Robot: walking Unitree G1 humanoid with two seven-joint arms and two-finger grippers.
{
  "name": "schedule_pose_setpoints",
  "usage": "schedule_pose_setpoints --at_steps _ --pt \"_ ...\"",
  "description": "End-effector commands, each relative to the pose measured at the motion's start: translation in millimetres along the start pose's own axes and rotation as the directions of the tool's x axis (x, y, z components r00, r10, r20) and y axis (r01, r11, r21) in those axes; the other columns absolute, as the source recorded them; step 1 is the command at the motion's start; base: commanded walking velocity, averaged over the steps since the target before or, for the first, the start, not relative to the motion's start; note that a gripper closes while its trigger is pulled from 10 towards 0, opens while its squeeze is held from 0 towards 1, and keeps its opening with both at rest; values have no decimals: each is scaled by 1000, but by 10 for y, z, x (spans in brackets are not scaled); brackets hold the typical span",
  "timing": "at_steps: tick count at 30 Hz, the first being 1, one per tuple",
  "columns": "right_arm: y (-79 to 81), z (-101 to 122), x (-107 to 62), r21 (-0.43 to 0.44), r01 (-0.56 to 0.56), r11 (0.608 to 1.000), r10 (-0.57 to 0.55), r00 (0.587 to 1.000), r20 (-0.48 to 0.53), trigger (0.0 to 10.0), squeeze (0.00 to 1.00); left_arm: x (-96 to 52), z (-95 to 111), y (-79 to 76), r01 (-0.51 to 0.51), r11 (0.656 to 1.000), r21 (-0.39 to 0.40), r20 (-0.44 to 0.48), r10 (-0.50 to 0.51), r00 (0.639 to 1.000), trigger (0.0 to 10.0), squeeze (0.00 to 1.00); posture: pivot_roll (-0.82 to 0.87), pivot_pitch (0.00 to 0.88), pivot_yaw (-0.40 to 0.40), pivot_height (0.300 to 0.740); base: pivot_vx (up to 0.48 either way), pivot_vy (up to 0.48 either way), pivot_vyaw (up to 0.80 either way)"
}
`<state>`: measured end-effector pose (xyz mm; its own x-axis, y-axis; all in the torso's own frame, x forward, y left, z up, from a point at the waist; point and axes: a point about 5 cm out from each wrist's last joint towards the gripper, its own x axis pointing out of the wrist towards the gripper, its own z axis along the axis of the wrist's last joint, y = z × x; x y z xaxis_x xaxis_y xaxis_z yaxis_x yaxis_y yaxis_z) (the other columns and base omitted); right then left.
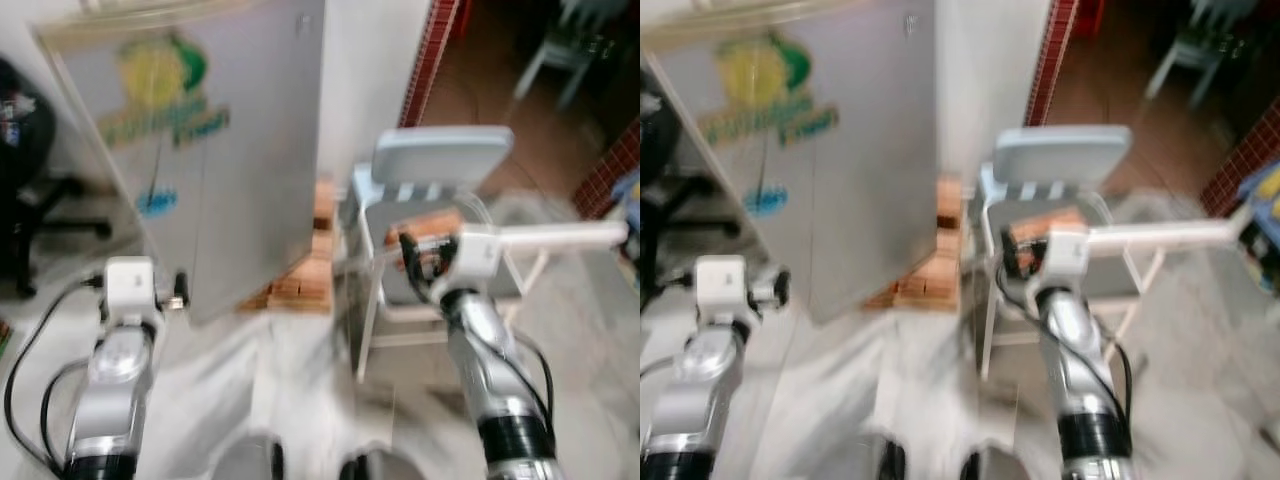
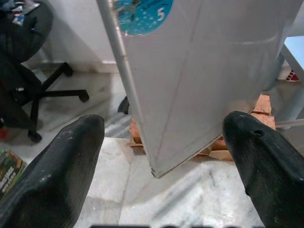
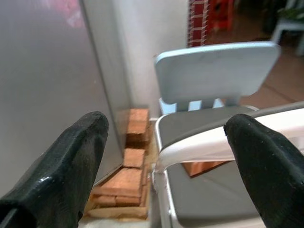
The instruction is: Restocking fridge
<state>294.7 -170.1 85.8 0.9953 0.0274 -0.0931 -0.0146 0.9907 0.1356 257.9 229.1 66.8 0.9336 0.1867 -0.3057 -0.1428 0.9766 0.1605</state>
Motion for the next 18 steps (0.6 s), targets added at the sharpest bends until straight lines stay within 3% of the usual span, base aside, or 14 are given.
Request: schedule_pose_setpoints --at_steps 1,9,18 --pt "69 32 27 5 -15 1000 14 1000 16 10000 0 8 -12 132 -49 999 7 -2 49 999 10000 0 146 64 -45 740 0 428 0" --pt "67 25 41 4 -9 1000 9 1000 13 10000 0 -12 -67 75 -20 1000 2 -8 20 1000 10000 0 149 63 -46 740 0 428 0" --pt "68 11 45 7 1 1000 -1 1000 10 10000 0 -26 -91 -85 53 998 -19 -14 -54 998 10000 0 147 60 -42 740 0 440 -758"
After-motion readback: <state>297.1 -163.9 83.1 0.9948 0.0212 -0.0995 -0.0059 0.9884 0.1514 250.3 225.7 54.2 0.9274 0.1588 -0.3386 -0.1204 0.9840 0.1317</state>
